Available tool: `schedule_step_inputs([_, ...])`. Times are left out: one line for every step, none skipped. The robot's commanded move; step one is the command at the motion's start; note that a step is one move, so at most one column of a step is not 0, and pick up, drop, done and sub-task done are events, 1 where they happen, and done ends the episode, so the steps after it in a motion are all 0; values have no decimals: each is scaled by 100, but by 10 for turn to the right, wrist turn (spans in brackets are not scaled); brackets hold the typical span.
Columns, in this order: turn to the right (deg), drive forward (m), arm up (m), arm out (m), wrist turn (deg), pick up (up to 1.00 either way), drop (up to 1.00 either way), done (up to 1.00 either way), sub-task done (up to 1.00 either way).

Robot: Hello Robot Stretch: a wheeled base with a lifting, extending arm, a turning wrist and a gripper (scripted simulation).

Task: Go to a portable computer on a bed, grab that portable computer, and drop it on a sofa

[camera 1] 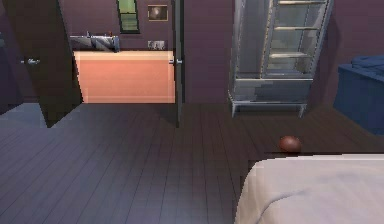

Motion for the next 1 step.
schedule_step_inputs([0, 0, -30, 0, 0, 0, 0, 0, 0])
